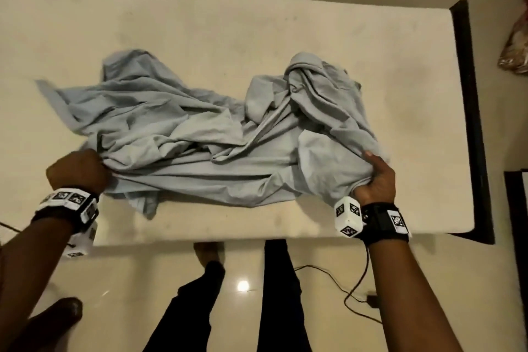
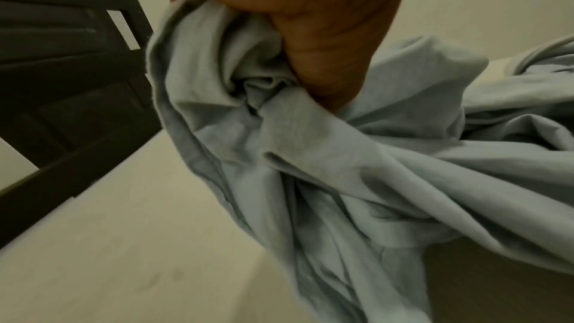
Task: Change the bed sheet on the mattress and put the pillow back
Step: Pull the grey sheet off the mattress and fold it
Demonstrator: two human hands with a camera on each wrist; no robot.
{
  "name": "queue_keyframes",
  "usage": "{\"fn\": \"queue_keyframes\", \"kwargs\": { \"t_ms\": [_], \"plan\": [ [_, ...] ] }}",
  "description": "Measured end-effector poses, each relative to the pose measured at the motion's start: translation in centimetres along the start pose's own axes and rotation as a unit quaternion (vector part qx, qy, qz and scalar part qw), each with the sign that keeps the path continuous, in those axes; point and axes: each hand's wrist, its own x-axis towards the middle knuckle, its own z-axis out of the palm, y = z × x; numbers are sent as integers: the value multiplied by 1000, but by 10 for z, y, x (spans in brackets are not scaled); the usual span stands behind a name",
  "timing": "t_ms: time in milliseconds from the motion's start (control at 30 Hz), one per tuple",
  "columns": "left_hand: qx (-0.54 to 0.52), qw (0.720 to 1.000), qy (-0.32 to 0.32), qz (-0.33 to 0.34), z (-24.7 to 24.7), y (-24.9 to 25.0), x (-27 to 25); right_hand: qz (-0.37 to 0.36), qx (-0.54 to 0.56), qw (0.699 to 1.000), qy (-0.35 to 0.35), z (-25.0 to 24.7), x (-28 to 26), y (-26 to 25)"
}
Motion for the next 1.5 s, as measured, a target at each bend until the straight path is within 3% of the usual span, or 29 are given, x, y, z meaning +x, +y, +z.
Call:
{"fn": "queue_keyframes", "kwargs": {
  "t_ms": [100,200,333,400,467,500,533,567,600,667,700,767,867,933,1000,1067,1133,1200,1233,1333,1400,1433,1500],
  "plan": [
    [5,999,28,-17,-15,-43,12,-20,-24,999,13,34,-31,13],
    [-38,998,37,-19,-27,-60,6,-3,35,999,-10,54,-55,20],
    [-123,991,40,37,-26,-29,-32,43,73,992,-89,61,-73,43],
    [-159,982,23,99,-15,6,-59,-29,-92,995,-35,37,-57,73],
    [-199,969,2,145,2,44,-86,-61,-295,952,61,1,-24,105],
    [-215,963,-17,160,10,62,-97,-64,-332,932,132,-15,-12,115],
    [-226,959,-40,169,21,78,-107,-17,-334,916,223,-26,-7,124],
    [-232,954,-62,179,30,93,-115,-17,-372,887,273,-38,-5,131],
    [-234,951,-78,185,42,105,-122,-14,-352,887,300,-49,-1,135],
    [-241,944,-89,207,59,124,-133,30,-316,913,256,-69,-2,140],
    [-248,939,-94,219,67,131,-139,11,-320,920,225,-71,-12,140],
    [-266,928,-97,242,74,140,-145,5,-236,955,179,-64,-21,134],
    [-340,905,-96,235,69,142,-148,56,-88,993,48,-42,-34,119],
    [-447,863,-120,204,60,143,-146,47,-92,993,-48,-21,-48,117],
    [-517,817,-154,201,50,146,-141,48,-201,966,-155,1,-60,131],
    [-506,815,-177,221,45,153,-132,88,-269,932,-227,12,-61,145],
    [-442,843,-191,239,47,162,-123,96,-314,933,-149,15,-46,152],
    [-404,861,-190,243,55,174,-117,73,-335,939,7,0,-19,152],
    [-407,857,-185,255,60,179,-116,46,-350,933,74,-10,-6,151],
    [-429,832,-196,293,67,192,-128,-24,-457,867,199,-39,30,148],
    [-481,805,-218,272,76,195,-133,6,-524,820,230,-59,52,146],
    [-522,787,-227,238,80,193,-136,38,-540,814,212,-69,62,145],
    [-571,768,-231,172,85,183,-137,127,-518,835,135,-77,72,142]
  ]
}}
